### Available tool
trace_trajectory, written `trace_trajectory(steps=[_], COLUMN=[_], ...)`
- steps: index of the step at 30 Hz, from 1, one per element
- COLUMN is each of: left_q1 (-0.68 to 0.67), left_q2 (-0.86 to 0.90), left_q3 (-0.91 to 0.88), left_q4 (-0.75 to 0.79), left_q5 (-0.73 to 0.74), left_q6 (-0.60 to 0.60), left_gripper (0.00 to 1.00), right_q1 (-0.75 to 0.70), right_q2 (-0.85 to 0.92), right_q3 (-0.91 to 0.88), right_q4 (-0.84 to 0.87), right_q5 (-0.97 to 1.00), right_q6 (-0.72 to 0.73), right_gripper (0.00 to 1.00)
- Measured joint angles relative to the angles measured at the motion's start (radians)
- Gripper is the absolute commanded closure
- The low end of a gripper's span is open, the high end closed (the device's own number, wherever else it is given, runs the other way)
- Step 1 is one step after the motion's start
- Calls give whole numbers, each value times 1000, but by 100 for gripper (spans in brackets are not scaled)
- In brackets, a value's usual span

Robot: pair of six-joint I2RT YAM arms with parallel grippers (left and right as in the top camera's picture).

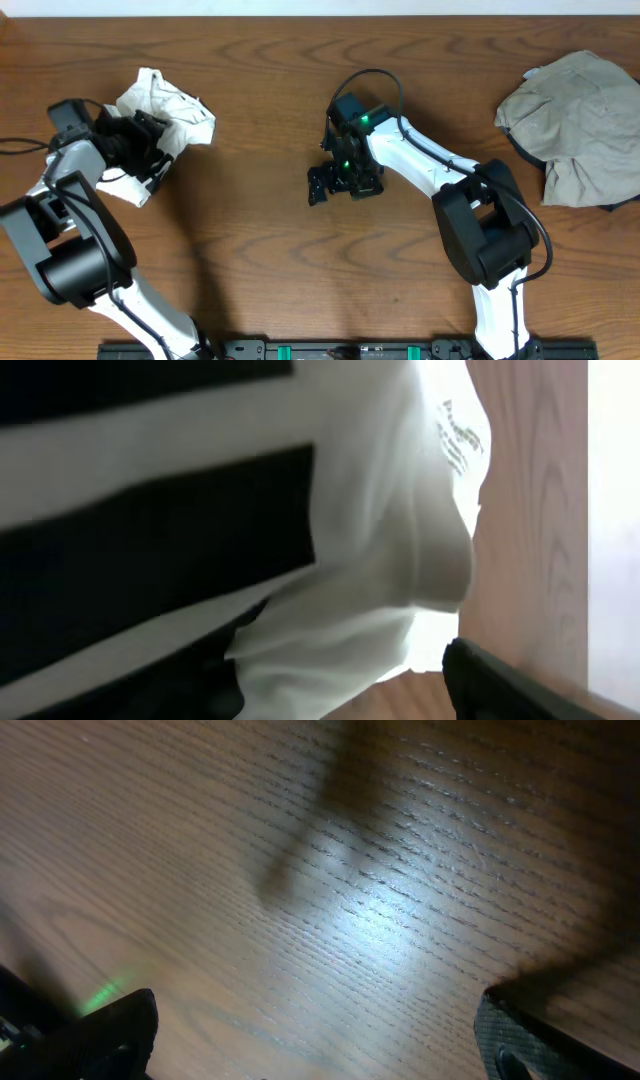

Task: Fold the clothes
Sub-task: 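Place the shirt at the far left corner and retract the left gripper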

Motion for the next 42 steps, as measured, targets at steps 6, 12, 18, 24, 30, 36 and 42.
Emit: trace_trajectory(steps=[6, 12, 18, 24, 30, 36, 42], left_q1=[-51, -87, -101, -111, -129, -150, -150], left_q2=[50, 141, 229, 286, 307, 320, 325], left_q3=[7, 24, 90, 173, 220, 232, 230], left_q4=[215, 497, 627, 642, 634, 662, 704], left_q5=[-55, -77, -85, -124, -200, -281, -262], left_q6=[-193, -342, -415, -438, -446, -445, -440], left_gripper=[20, 20, 20, 20, 20, 20, 17], right_q1=[0, 0, 0, 0, 0, 0, 0], right_q2=[0, 0, 0, 0, 0, 0, 0], right_q3=[0, -2, -6, -6, -6, -6, -6], right_q4=[-14, -48, -67, -69, -69, -70, -70], right_q5=[-8, -15, -16, -16, -16, -16, -16], right_q6=[2, 2, 2, 2, 2, 2, 2], right_gripper=[1, 1, 1, 1, 1, 1, 1])
